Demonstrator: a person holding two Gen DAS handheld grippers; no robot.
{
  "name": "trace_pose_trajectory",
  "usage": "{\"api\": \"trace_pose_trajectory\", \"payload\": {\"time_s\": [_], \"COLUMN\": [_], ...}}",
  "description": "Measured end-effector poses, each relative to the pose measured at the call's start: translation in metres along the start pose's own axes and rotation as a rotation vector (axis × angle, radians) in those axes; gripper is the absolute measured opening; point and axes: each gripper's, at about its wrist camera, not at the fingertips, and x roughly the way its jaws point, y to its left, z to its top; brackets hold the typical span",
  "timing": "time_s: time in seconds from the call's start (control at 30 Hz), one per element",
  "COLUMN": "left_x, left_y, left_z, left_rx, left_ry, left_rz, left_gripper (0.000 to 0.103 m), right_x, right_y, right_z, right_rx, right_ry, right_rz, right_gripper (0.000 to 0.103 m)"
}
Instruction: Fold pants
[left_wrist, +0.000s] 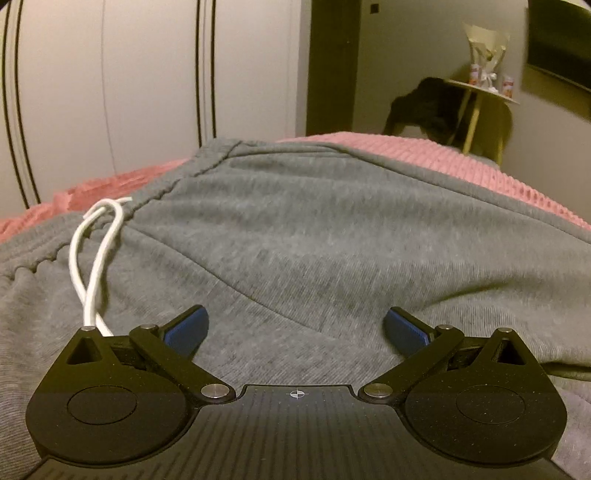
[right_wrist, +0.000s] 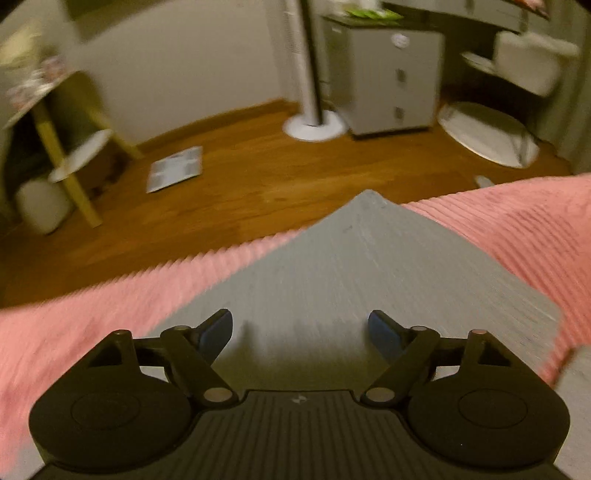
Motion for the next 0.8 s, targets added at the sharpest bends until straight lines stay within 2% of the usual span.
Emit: {"api": "trace_pose_trajectory", "payload": {"time_s": [0.17, 0.27, 0.3, 0.33, 0.37, 0.43, 0.47, 0.57, 0.67, 0.73, 0.8], "left_x": [-0.001, 0.002, 0.003, 0.003, 0.004, 0.003, 0.003, 0.003, 0.003, 0.002, 0.001], "left_y": [0.001, 0.000, 0.001, 0.000, 0.000, 0.000, 0.001, 0.001, 0.002, 0.004, 0.006], "left_z": [-0.001, -0.003, -0.003, -0.003, -0.002, -0.002, -0.002, -0.001, 0.000, 0.000, 0.001], "left_rx": [-0.002, -0.006, -0.005, -0.003, -0.001, -0.004, -0.007, -0.008, -0.014, -0.024, -0.037], "left_ry": [-0.007, -0.009, -0.009, -0.010, -0.009, -0.008, -0.008, -0.003, 0.000, -0.001, -0.002], "left_rz": [0.004, 0.006, 0.007, 0.009, 0.011, 0.009, 0.007, 0.005, -0.001, -0.010, -0.021], "left_gripper": [0.103, 0.103, 0.103, 0.103, 0.103, 0.103, 0.103, 0.103, 0.103, 0.103, 0.103], "right_x": [0.049, 0.061, 0.066, 0.069, 0.070, 0.062, 0.056, 0.015, -0.053, -0.100, -0.133], "right_y": [0.023, 0.031, 0.032, 0.033, 0.032, 0.024, 0.017, -0.010, -0.060, -0.101, -0.140], "right_z": [0.014, 0.012, 0.012, 0.009, 0.009, 0.006, 0.006, -0.004, -0.033, -0.067, -0.109], "right_rx": [0.044, 0.028, 0.014, -0.010, -0.027, -0.014, 0.003, 0.028, 0.104, 0.150, 0.166], "right_ry": [0.006, -0.024, -0.019, -0.024, -0.037, -0.062, -0.069, -0.158, -0.288, -0.377, -0.428], "right_rz": [-0.098, -0.138, -0.158, -0.179, -0.190, -0.127, -0.083, 0.034, 0.179, 0.269, 0.287], "right_gripper": [0.083, 0.083, 0.078, 0.064, 0.056, 0.015, 0.007, 0.004, 0.004, 0.004, 0.004]}}
